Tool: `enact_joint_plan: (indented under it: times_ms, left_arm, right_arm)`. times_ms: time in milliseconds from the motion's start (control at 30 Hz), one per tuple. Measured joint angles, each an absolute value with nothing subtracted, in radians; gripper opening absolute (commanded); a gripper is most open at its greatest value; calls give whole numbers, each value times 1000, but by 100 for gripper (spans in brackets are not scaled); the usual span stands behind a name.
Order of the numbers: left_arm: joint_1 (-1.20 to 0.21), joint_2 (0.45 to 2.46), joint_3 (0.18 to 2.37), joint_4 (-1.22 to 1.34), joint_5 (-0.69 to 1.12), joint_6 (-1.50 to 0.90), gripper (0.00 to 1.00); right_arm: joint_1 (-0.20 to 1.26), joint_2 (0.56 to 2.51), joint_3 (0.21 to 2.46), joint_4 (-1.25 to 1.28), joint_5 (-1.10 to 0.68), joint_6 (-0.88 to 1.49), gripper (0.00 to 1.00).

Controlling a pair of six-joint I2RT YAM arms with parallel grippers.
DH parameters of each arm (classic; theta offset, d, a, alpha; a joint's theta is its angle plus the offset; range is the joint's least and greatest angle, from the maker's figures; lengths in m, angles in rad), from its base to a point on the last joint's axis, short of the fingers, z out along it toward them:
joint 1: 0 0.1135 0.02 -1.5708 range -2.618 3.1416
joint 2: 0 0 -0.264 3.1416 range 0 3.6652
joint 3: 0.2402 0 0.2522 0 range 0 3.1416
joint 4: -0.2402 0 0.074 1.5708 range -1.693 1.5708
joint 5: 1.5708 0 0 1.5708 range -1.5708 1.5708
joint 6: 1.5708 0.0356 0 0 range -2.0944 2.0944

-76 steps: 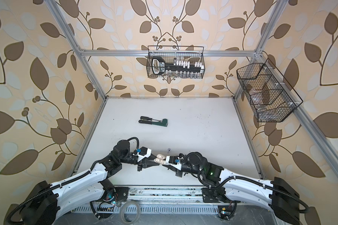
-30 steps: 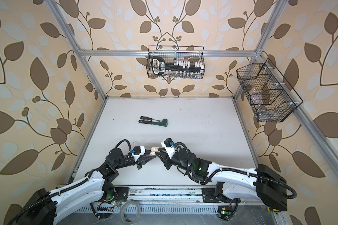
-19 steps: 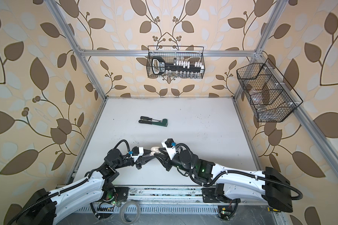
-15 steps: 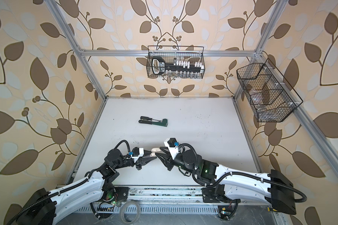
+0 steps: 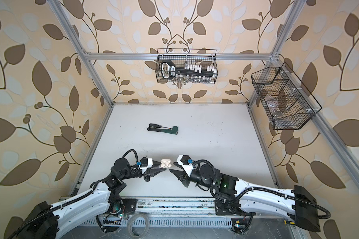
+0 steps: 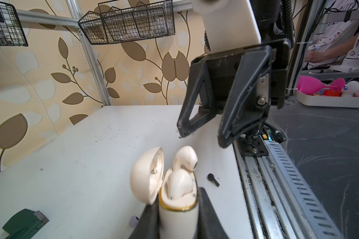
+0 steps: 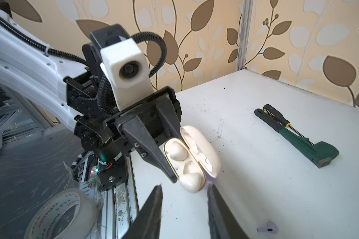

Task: Insert wireless bluetooth earbuds into charging case
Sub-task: Insert the wireless bluetooth earbud into the charging case.

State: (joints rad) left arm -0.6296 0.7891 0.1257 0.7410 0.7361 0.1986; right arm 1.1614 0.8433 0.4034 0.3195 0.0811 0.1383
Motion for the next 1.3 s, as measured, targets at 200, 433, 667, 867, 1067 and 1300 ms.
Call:
enact_joint_plan:
  times_ms: [200,433,667,867,1067,1300]
  left_arm:
    - [-630,789,132,723,757,200,0]
    - [-630,792,134,712,771,203,0]
    - [-629,801,145,707,779,207,0]
    - [-629,802,149,707,782,208,0]
    - [-629,802,149,706,782,208,0]
    - [-630,802,149,706,783,209,0]
  right_arm:
    - [1161,853,401,316,87,114,31]
    - [1161,906,402,318,101,107,26]
    - [1163,931,423,316,102,107,25]
    - [1165,931,440,317,117,111,26]
    - [1170,935,447,313,127,114,26]
    - [1185,935,450,310,127,115,32]
